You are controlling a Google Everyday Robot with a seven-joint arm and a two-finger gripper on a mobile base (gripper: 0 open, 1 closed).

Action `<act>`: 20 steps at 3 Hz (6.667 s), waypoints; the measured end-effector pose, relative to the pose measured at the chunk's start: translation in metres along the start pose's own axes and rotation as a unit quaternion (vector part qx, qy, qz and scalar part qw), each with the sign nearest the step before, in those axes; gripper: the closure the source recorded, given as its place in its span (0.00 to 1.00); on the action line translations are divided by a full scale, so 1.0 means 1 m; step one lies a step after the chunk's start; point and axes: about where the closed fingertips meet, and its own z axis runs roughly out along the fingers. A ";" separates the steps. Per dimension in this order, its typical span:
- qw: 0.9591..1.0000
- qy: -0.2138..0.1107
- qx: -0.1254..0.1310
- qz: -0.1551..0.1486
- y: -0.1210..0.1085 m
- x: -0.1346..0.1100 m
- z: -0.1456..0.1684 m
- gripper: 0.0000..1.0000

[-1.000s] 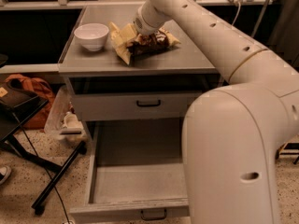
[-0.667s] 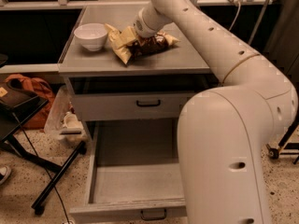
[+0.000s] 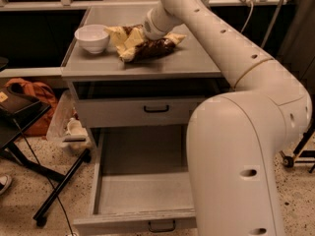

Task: Place brown chip bag into middle drawer

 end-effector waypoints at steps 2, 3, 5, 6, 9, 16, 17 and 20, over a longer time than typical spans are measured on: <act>0.996 -0.051 0.047 0.049 -0.019 0.026 -0.066 1.00; 0.994 -0.082 0.053 0.049 -0.008 0.051 -0.096 1.00; 0.986 -0.164 0.028 0.017 0.034 0.098 -0.150 1.00; 0.979 -0.205 0.013 -0.002 0.058 0.117 -0.172 1.00; 0.960 -0.260 -0.067 -0.079 0.120 0.206 -0.223 1.00; 0.982 -0.001 -0.185 -0.039 0.151 0.333 -0.061 1.00; 0.984 0.041 -0.170 -0.031 0.152 0.392 -0.023 1.00; 0.989 0.073 -0.128 -0.020 0.151 0.465 0.074 0.81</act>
Offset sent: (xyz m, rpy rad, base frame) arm -0.0899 -0.0921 -0.0033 0.0729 -0.0649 -0.2047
